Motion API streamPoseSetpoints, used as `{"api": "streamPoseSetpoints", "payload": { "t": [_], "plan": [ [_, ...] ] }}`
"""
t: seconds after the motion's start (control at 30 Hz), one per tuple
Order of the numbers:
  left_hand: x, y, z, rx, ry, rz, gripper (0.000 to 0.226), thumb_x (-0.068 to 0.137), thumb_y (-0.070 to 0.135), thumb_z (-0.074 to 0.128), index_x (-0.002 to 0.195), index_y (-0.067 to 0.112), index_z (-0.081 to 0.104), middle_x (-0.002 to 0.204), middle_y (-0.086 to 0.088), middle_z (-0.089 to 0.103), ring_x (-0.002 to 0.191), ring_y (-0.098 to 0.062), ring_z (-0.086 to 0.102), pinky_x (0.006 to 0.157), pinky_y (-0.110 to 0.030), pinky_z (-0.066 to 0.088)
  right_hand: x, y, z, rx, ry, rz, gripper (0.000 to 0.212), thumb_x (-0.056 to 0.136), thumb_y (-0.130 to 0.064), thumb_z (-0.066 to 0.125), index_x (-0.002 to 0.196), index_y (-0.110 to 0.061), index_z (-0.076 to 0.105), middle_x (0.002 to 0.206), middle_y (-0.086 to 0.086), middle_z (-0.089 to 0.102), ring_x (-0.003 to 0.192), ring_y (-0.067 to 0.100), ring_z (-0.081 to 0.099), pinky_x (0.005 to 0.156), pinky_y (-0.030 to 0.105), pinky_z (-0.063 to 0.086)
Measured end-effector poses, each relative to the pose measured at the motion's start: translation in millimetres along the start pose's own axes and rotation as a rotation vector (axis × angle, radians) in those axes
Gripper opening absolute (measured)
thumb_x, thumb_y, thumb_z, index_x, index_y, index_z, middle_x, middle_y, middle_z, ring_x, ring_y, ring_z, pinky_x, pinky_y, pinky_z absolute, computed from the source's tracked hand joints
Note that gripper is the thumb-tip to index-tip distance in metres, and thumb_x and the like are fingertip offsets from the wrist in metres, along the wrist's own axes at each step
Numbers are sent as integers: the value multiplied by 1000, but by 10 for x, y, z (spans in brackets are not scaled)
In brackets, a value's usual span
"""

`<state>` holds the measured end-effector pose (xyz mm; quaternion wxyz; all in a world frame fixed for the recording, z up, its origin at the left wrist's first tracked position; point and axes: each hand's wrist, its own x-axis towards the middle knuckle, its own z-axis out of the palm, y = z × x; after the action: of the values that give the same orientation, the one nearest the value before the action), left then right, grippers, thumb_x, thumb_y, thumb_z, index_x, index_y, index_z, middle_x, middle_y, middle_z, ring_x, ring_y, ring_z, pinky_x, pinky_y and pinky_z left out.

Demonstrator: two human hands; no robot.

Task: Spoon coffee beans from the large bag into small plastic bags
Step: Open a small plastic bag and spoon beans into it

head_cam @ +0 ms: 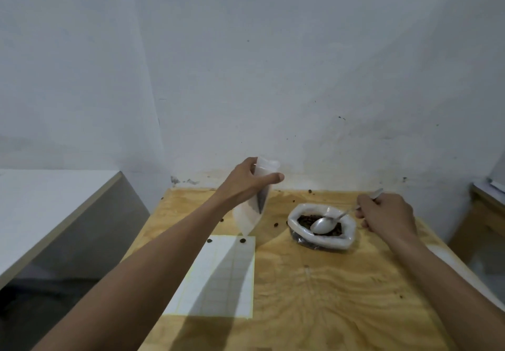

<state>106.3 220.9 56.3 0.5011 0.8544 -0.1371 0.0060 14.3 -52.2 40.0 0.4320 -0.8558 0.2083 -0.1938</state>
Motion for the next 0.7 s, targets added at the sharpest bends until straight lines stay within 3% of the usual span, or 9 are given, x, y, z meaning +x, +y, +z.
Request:
{"api": "streamPoseSetpoints", "payload": {
  "t": [0.1,0.17,0.27,0.33,0.43,0.5,0.57,0.63,0.7],
  "plan": [
    [25,37,16,-87,-1,-13,78,75,63,76,133,18,52,123,3,61,108,-14,60,84,-31,49,41,154,97,34,-93,25,26,91,-20,63,72,-7,76,65,3,75,59,21,70,57,29,54],
    [17,69,9,-152,-15,-18,69,78,60,76,125,14,54,115,4,62,102,-10,59,80,-28,47,102,205,134,-21,-105,37,25,86,-28,68,90,-5,77,84,9,77,78,29,72,63,31,51],
    [22,67,4,-247,-47,-31,79,68,72,75,120,15,61,119,-1,66,109,-20,63,98,-45,51,132,158,121,-145,-31,49,74,80,-38,80,142,-10,51,141,14,55,127,34,53,93,40,47],
    [6,121,19,-358,-84,-21,78,66,72,75,118,15,67,119,-4,69,109,-25,65,100,-47,51,78,38,106,-159,35,-85,88,80,-42,82,151,-14,37,153,14,37,139,33,39,109,45,40],
    [-16,242,94,-528,-142,-22,70,79,63,62,124,10,67,120,-8,72,107,-26,67,94,-42,50,-18,-212,159,12,-160,-232,71,86,-50,74,146,-21,47,148,0,46,130,18,50,100,35,45],
    [-54,334,153,-617,-144,-29,65,86,60,50,123,10,68,116,-8,74,97,-25,68,87,-40,50,-92,-398,224,155,-380,-205,63,89,-53,69,143,-25,53,139,-8,56,122,9,56,92,27,44],
    [-76,372,187,-705,-134,-24,59,92,57,42,116,15,74,122,-16,72,101,-34,64,91,-45,46,-131,-555,292,252,-520,-180,59,90,-54,68,140,-27,56,132,-10,63,118,6,60,92,25,45],
    [-121,402,176,-816,-193,-37,62,94,55,38,119,10,73,127,-18,69,109,-42,61,98,-51,44,-126,-651,361,342,-584,-163,53,88,-51,72,134,-26,63,121,-8,72,113,7,66,99,30,50],
    [-125,410,149,-887,-234,-86,69,93,55,40,125,0,67,121,-19,68,103,-42,61,94,-50,45,-117,-713,399,453,-583,-135,41,86,-39,78,121,-19,71,107,-2,78,103,12,72,94,29,55]
  ]
}}
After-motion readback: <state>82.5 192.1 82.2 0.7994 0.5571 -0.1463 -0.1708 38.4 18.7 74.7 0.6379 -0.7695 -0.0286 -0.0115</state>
